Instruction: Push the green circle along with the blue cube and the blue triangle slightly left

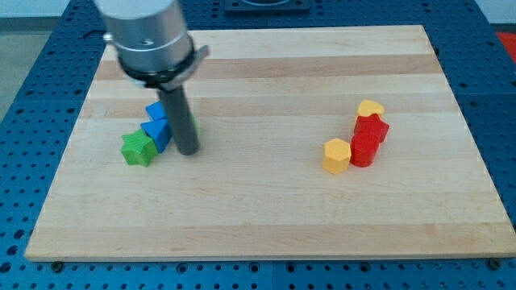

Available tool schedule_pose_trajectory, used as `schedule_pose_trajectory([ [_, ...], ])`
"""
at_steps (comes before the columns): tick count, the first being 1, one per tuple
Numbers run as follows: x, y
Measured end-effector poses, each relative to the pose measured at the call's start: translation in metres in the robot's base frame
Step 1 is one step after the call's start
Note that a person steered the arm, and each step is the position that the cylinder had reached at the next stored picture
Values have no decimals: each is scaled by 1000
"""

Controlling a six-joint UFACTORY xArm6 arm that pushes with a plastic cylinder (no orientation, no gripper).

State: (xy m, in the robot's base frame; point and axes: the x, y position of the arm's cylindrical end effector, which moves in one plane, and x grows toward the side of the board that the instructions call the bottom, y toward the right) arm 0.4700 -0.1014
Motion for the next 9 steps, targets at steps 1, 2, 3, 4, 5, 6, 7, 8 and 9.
schedule_pose_trajectory([
  [1, 16, 42],
  [2, 4, 55],
  [3, -20, 38],
  [4, -24, 23],
  [5, -27, 3],
  [6, -27, -15],
  [7, -27, -33],
  [8, -27, -45],
  [9, -27, -53],
])
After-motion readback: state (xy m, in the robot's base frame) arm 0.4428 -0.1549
